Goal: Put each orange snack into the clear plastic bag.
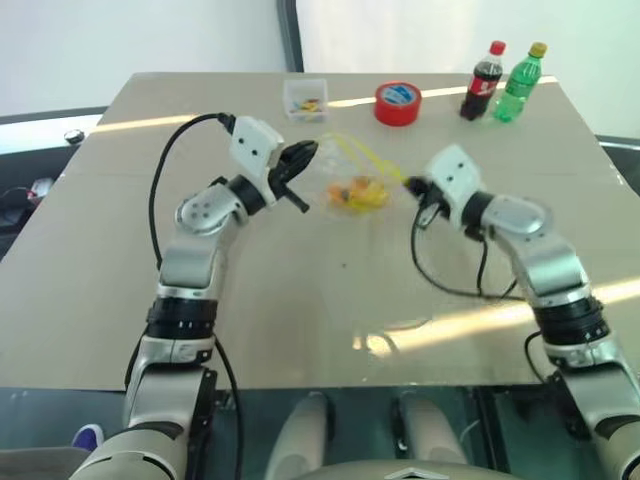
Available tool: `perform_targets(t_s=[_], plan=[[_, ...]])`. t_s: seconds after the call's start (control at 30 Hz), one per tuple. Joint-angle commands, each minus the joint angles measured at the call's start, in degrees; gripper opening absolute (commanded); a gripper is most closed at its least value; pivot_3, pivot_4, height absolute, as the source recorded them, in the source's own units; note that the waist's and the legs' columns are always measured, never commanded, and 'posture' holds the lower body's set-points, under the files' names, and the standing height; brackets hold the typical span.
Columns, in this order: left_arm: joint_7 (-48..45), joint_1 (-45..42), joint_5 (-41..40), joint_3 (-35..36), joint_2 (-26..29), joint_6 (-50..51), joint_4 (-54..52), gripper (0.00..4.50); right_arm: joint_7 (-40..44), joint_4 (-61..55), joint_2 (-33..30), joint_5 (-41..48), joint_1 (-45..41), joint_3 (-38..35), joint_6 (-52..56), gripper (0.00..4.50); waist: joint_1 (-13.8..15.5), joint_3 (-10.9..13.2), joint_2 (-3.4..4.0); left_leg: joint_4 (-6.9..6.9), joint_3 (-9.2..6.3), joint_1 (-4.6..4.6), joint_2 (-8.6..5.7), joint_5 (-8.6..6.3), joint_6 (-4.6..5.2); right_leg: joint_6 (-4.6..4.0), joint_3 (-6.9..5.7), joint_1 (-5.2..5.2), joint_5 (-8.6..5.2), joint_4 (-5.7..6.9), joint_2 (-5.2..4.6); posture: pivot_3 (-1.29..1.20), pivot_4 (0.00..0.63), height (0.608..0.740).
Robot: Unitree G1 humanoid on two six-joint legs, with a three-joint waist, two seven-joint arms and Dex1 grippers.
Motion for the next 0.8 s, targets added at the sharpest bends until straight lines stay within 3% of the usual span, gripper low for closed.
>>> perform_targets(t_s=[0.03, 0.27, 0.4, 0.6, 0.73, 0.8], plan=[[1.02, -3.31, -0.10, 1.95, 0.21, -1.44, 0.36, 0.00, -2.81, 1.03, -3.76, -2.84, -3.74, -4.04, -4.84, 0.05, -0.11, 0.00, 0.00, -0.01, 0.01, 0.00, 0.01, 0.00, 0.00, 0.00, 0.01, -0.01, 0.00, -0.01, 0.01, 0.00, 0.150, 0.740], [-1.63, -1.94, 1.73, 0.39, 1.59, -5.34, 0.57, 0.00, -3.81, -2.57, -8.21, -4.90, -1.43, -5.75, -9.05, 0.05, -0.33, -0.01, -0.01, -0.04, 0.10, -0.03, 0.02, 0.00, 0.00, 0.00, 0.10, -0.03, 0.00, -0.08, 0.00, 0.00, 0.150, 0.740], [-5.36, 5.09, 4.55, -3.06, 4.30, -10.37, -4.16, 0.00, -2.22, -10.80, -8.46, -3.72, 7.31, -5.44, -7.81, 0.05, -0.38, -0.02, 0.00, -0.09, 0.13, -0.03, 0.09, 0.00, 0.00, 0.00, 0.15, -0.05, 0.00, -0.09, 0.00, 0.00, 0.150, 0.740], [-7.90, 18.75, 5.11, -5.52, 6.88, -9.60, -14.23, 0.00, 0.26, -19.19, -9.67, -5.98, 23.37, -1.47, -7.69, 0.05, -0.11, -0.02, 0.00, -0.06, 0.16, -0.05, 0.18, -0.07, 0.13, 0.00, 0.19, -0.10, 0.00, -0.01, -0.01, 0.00, 0.150, 0.740], [-8.84, 22.82, 7.41, -6.99, 8.58, -11.66, -17.35, 0.00, 2.65, -22.11, -11.35, -5.41, 29.81, -1.08, -8.56, 1.17, 0.04, -0.02, 0.00, -0.02, 0.16, 0.07, 0.17, -0.14, 0.25, 0.00, 0.19, -0.07, 0.00, 0.24, -0.01, 0.00, 0.150, 0.740], [-8.94, 23.19, 8.50, -7.34, 9.08, -12.94, -17.33, 0.00, 3.23, -24.89, -11.18, -3.75, 31.89, -2.06, -7.48, 2.41, 0.02, -0.02, 0.00, 0.00, 0.11, 0.18, 0.18, -0.15, 0.26, -0.01, 0.15, 0.01, -0.01, 0.33, 0.02, 0.00, 0.150, 0.740]])
